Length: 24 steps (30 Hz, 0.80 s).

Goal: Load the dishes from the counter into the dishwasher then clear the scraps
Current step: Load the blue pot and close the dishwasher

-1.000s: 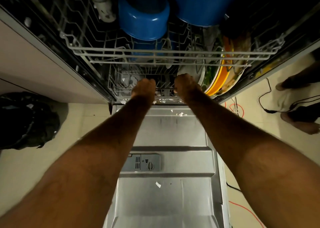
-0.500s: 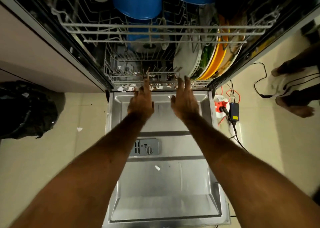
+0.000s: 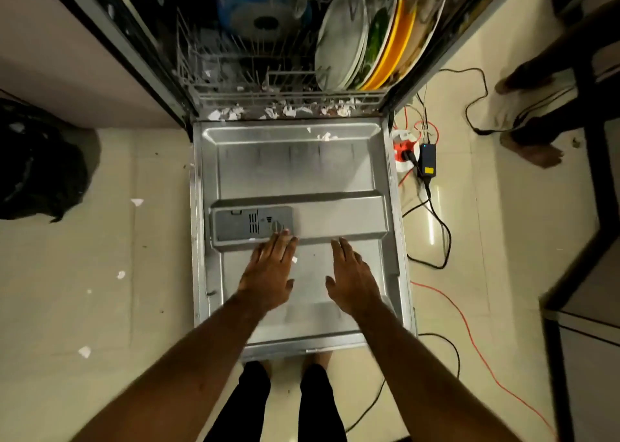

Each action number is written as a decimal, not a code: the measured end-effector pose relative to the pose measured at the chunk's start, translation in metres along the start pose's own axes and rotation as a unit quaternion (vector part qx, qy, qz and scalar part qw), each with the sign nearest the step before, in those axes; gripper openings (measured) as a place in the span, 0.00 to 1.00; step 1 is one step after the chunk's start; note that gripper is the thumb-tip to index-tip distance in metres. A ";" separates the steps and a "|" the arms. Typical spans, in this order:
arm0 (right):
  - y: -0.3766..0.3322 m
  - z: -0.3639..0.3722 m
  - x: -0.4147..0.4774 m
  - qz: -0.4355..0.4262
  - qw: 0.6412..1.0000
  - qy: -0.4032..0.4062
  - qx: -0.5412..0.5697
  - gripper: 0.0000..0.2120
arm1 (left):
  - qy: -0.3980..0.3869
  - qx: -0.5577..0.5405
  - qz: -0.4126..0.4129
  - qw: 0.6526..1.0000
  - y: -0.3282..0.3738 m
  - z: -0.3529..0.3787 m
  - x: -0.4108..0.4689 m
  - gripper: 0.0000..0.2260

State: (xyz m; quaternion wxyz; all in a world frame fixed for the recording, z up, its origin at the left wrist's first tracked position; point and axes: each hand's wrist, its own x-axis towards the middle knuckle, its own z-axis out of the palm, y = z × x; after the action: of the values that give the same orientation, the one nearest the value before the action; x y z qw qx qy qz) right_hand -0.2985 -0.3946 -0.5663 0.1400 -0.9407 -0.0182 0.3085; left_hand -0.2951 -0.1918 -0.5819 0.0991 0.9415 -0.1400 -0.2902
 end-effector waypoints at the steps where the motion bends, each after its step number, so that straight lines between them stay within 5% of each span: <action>1: 0.002 0.009 -0.011 0.004 1.000 -0.021 0.002 0.43 | -0.018 0.007 0.015 1.000 0.003 0.008 -0.011 0.45; 13: 0.014 0.132 -0.097 -0.074 0.979 -0.164 -0.095 0.53 | -0.161 0.086 0.022 0.983 0.025 0.109 -0.100 0.55; 24: 0.021 0.214 -0.082 -0.100 0.974 -0.022 -0.203 0.52 | -0.097 0.110 -0.020 0.989 0.021 0.199 -0.105 0.55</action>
State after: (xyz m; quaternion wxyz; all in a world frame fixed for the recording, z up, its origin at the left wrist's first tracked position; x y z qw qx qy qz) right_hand -0.4916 -0.3703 -0.6898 -0.0237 -0.9358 -0.1778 0.3036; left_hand -0.4973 -0.1988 -0.6830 -0.0248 0.9165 -0.1613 -0.3652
